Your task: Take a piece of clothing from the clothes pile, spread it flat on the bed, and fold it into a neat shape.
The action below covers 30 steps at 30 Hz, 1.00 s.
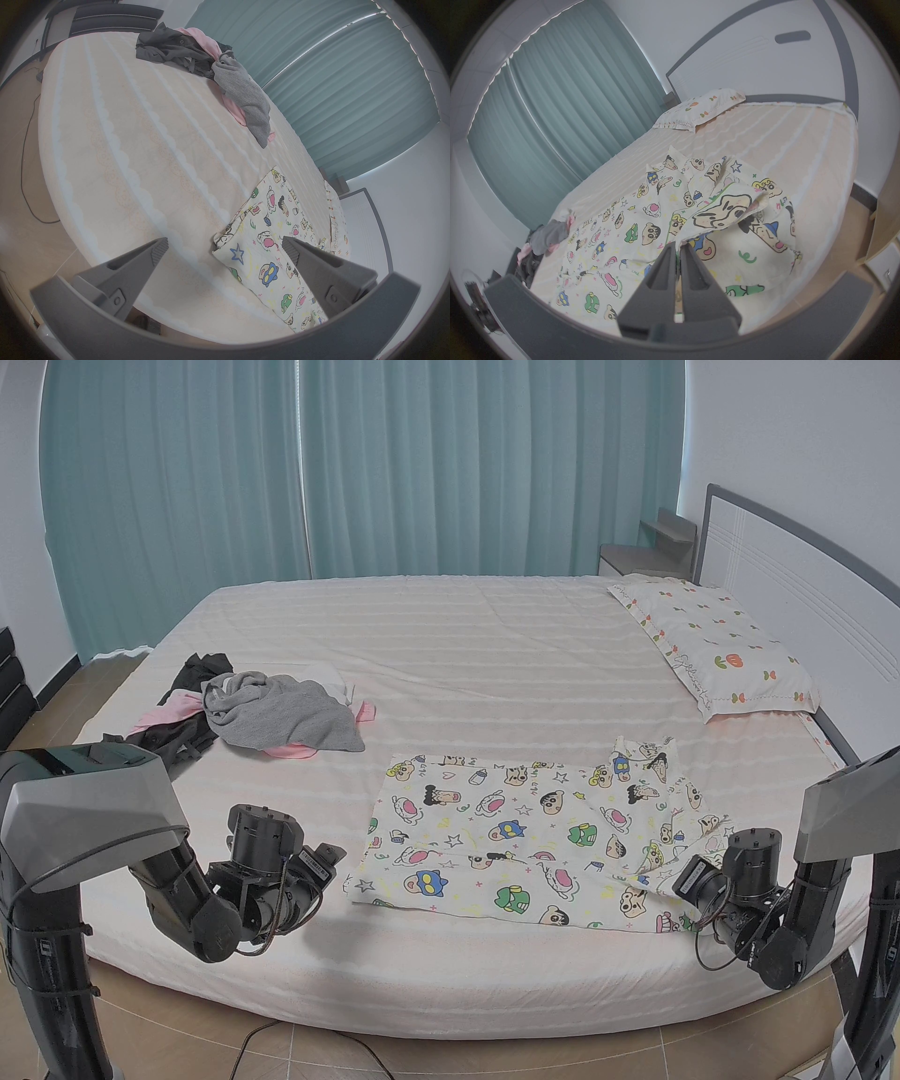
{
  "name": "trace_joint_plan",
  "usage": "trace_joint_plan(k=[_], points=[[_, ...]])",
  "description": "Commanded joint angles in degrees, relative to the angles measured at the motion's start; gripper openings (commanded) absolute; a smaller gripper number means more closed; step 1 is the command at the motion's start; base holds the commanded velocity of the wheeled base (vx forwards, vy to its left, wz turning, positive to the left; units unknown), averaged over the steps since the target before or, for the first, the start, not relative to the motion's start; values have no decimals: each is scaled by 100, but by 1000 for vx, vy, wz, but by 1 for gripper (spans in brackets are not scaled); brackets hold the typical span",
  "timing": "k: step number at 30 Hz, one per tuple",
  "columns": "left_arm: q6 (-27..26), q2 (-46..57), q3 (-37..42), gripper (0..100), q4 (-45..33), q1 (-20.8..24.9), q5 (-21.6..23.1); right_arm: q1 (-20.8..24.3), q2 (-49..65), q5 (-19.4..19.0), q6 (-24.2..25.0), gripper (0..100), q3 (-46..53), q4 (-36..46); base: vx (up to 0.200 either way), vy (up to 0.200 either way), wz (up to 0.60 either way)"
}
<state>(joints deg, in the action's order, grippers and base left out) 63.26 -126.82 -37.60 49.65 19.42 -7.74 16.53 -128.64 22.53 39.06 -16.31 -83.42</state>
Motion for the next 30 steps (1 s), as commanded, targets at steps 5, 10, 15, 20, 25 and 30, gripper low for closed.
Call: trace_joint_plan(k=[5, 10, 15, 20, 25, 30], points=[[2, -1, -2, 100, 1, 0, -8, 368, 84, 366, -162, 0, 260, 1, 0, 0, 0], [2, -10, -2, 100, 1, 0, -8, 412, 84, 489, -258, 0, 348, 1, 0, 0, 0], [2, -10, -2, 100, 1, 0, 1, 606, 49, 498, -250, 0, 480, 1, 0, 0, 0], [2, -18, -2, 100, 1, 0, -8, 667, -65, 498, -250, 0, 497, -8, 0, 0, 0], [2, -18, -2, 100, 1, 0, 1, 755, -56, 489, -250, 100, 612, 1, 0, 0, 0], [2, -18, -2, 100, 1, 0, -8, 825, -56, 472, -285, 100, 743, 1, 0, 0, 0]])
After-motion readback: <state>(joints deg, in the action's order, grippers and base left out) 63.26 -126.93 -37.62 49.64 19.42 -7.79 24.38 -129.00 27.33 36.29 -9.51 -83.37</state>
